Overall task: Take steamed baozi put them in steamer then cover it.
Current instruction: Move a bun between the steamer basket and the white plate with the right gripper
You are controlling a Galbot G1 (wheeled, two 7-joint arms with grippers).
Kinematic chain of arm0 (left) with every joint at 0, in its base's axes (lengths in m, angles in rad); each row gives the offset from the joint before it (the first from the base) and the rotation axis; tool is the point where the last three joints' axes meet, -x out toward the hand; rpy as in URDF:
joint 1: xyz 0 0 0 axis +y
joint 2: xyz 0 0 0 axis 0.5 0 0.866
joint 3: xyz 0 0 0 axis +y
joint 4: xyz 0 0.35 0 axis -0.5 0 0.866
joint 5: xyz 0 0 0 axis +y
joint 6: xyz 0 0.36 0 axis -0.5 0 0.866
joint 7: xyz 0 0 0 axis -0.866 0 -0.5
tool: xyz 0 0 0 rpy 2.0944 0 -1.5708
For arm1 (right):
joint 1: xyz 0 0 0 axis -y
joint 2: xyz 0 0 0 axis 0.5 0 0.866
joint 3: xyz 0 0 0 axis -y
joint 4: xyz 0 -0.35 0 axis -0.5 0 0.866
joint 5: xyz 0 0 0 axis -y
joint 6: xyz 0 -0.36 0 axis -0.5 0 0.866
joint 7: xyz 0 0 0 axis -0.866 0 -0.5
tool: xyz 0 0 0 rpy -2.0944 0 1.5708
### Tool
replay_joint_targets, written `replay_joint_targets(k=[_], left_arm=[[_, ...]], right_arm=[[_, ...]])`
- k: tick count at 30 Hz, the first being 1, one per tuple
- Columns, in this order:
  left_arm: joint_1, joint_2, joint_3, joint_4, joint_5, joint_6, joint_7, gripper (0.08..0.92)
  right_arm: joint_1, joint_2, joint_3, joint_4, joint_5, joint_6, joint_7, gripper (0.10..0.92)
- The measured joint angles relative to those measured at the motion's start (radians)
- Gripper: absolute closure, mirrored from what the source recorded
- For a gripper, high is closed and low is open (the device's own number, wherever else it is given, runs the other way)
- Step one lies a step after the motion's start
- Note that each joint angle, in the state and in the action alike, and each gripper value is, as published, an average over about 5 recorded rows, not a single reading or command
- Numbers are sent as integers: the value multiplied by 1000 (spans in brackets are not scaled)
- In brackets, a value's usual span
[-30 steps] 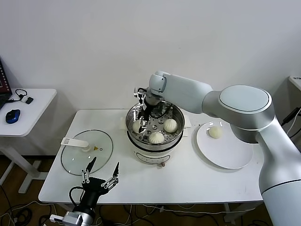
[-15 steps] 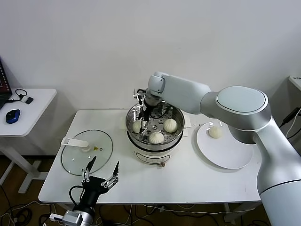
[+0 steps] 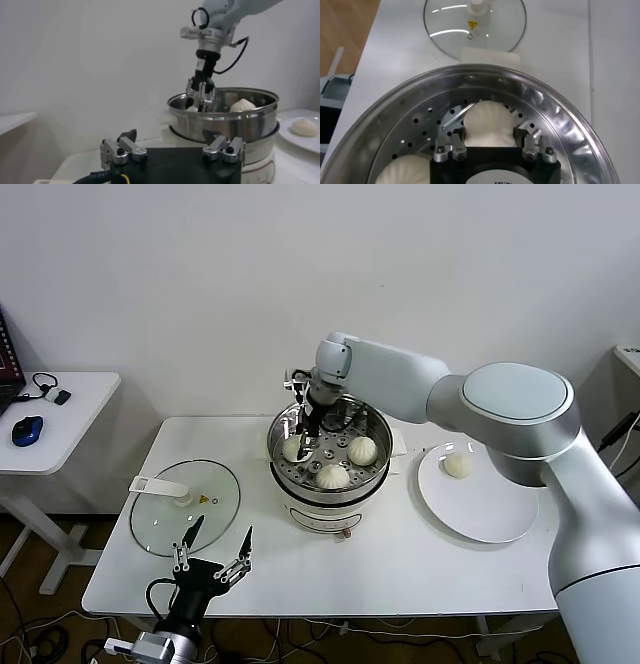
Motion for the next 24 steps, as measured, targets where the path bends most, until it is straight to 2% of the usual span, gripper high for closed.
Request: replay_joint_targets(k=[12,24], left_arm=[[2,3,-9,0,3,1,0,177],[1,-5,-4,0,10,9,1,177]], right_arm=[[209,-122,-95,169,41,32,-36,381],[300,-379,-152,319,-39,72,-57,380]])
